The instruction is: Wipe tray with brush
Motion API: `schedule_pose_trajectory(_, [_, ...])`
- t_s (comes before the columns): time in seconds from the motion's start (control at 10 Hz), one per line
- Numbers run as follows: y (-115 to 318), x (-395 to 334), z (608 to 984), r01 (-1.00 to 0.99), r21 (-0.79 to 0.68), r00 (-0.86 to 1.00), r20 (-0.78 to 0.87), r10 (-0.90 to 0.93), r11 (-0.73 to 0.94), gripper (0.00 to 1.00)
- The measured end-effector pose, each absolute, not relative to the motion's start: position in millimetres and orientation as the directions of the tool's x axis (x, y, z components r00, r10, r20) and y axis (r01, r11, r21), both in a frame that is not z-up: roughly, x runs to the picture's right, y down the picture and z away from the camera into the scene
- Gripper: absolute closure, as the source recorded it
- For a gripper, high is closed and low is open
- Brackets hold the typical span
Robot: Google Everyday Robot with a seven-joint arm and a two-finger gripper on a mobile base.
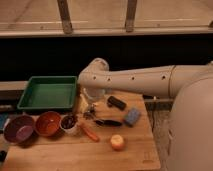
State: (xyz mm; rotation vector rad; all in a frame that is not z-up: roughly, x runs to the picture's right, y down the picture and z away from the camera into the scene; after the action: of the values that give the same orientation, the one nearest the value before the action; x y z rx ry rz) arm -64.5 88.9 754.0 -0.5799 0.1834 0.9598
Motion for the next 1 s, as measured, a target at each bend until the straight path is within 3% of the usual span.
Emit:
schedule_pose_trajectory(0.6, [95, -67, 757, -0.820, -0.397, 0.562, -0.413, 0.717, 0.414, 0.26])
schedule_pose_trajectory(1.0, [108, -49, 792, -0.837, -0.398, 0.539, -0.483, 0.690, 0.375, 0.26])
